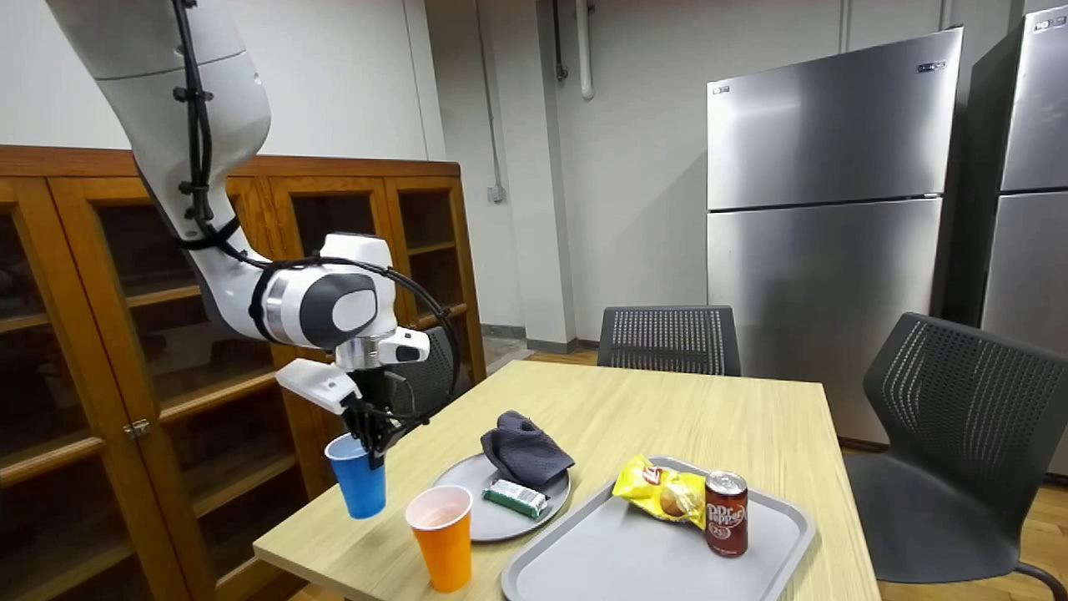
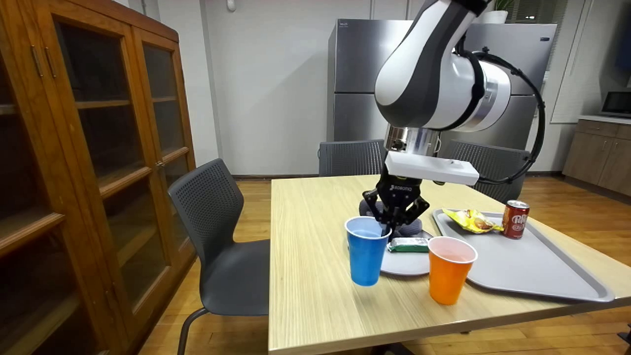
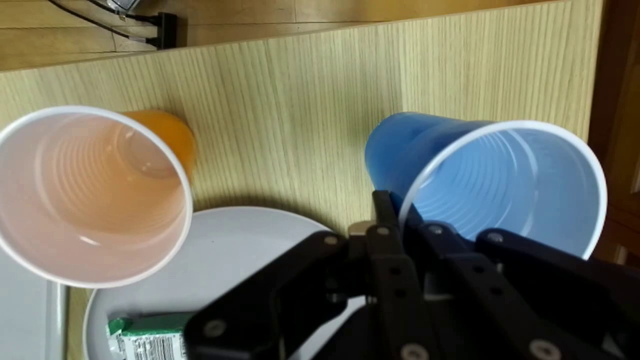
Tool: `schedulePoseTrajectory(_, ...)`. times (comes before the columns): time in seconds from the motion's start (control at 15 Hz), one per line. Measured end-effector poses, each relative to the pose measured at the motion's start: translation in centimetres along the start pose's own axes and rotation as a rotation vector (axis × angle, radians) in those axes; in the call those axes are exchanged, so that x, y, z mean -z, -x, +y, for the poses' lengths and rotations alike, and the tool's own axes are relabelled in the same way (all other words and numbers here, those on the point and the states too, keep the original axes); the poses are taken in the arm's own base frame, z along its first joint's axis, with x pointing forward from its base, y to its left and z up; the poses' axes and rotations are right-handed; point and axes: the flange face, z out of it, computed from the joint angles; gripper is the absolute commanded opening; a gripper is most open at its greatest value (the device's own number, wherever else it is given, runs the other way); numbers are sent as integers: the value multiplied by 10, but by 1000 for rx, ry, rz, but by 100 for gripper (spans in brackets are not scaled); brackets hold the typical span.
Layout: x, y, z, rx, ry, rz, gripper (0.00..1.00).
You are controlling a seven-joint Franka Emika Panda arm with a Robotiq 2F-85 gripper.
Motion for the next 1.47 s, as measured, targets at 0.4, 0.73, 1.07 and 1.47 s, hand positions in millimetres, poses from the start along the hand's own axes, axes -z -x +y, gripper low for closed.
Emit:
schedulePoseTrajectory(0.4, -13, 10, -3, 11, 7, -29, 1)
schedulePoseTrajectory(0.73, -24, 14, -5, 26, 10, -48, 1)
schedulePoseTrajectory(1.07, -31, 15, -5, 52, 10, -46, 1)
schedulePoseTrajectory(1.47, -38, 18, -6, 61, 12, -54, 1)
